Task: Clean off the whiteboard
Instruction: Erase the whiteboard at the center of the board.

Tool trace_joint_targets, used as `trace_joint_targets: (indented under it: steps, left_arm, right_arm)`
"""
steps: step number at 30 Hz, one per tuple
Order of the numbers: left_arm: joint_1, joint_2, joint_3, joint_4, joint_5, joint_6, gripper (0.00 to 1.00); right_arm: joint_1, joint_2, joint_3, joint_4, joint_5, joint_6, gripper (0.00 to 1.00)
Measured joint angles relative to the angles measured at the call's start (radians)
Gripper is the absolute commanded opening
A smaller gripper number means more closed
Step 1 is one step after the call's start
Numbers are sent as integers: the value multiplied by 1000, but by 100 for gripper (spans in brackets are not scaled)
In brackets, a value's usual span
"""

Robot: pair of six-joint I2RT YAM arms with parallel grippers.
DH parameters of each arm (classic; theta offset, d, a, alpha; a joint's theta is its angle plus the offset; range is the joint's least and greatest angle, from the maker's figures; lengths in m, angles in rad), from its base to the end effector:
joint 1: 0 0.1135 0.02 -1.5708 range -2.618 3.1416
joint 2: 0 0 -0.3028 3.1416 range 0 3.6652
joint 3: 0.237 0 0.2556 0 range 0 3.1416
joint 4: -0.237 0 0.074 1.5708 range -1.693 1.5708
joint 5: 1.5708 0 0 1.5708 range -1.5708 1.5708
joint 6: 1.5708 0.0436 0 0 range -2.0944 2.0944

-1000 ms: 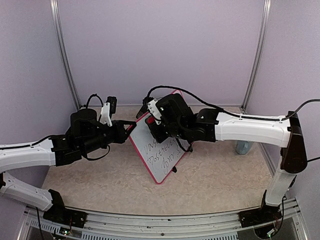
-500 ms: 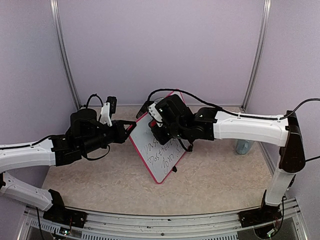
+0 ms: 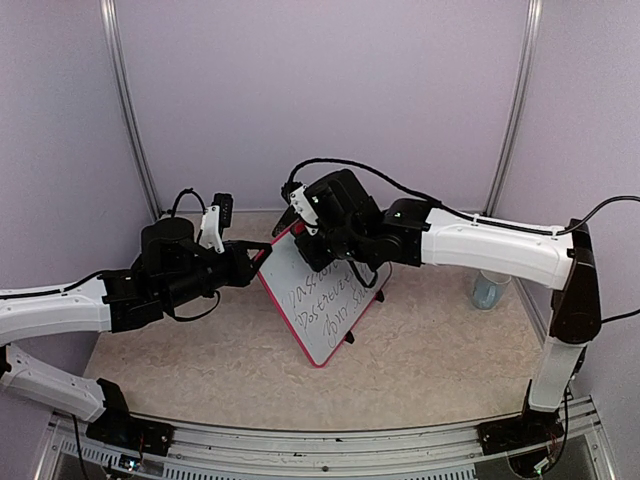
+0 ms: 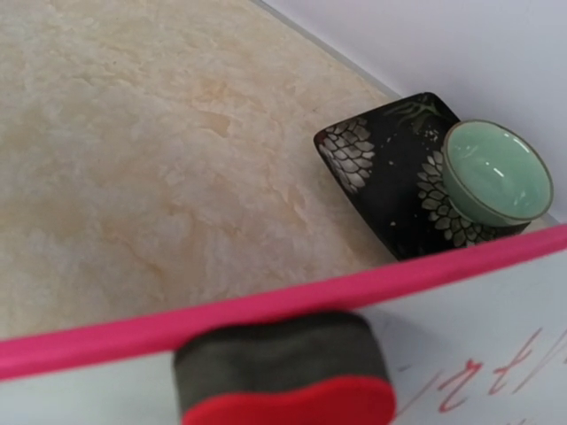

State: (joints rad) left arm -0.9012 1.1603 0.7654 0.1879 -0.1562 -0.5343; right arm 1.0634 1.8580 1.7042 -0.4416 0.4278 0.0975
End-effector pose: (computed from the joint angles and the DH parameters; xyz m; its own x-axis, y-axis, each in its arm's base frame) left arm 0.1705 -0.2045 0.3269 -0.4561 -0.2343 -0.8585 0.5203 0.7125 -0.4708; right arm 0.2367 0.3885 0.3614 -0.3324 -0.4156 -0.8466 -0.5988 0.7865 -0.1510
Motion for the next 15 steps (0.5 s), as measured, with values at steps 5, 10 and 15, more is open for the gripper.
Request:
trace_joint_targets:
  steps: [5, 10, 15]
  left_arm:
    - [-2, 0, 0, 1, 2, 0, 0]
    - [-2, 0, 0, 0, -2, 0, 0]
    - [-3, 0, 0, 1, -1, 0, 0]
  right_arm:
    - [0, -33, -90, 55, -2, 17, 28]
    - [0, -45, -153, 58, -1, 32, 28]
    - [0, -49, -159, 57, -2, 35, 28]
